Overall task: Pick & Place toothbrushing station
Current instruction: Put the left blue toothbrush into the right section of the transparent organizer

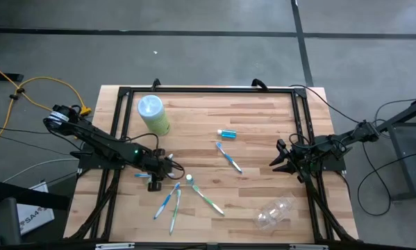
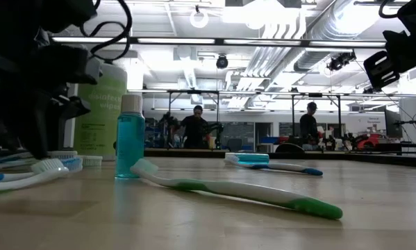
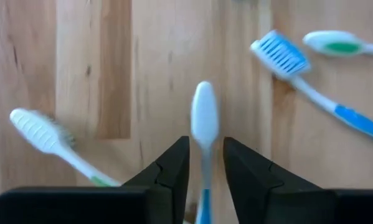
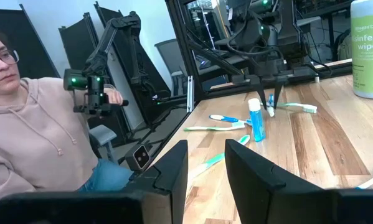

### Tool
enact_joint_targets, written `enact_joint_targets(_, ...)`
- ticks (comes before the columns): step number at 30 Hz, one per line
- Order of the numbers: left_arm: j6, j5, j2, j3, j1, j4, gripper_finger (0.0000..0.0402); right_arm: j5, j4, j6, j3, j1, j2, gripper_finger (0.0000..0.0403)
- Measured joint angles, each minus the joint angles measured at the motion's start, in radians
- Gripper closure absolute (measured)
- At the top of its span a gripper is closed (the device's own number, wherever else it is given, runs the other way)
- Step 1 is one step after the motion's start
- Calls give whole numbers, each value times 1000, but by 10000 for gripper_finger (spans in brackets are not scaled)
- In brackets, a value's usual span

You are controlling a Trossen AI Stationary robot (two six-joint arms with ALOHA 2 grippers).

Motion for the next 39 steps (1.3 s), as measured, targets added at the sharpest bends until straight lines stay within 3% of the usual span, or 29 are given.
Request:
enact_joint_targets(25,0,0,2,4,0,-58,324,0,0,0,0,0,0,305)
enact_joint_targets(35,0,0,3,3,0,-63,390,0,0,0,0,0,0,305)
enact_joint_targets(39,0,17,3,3,0,-64,394,0,0,0,0,0,0,305)
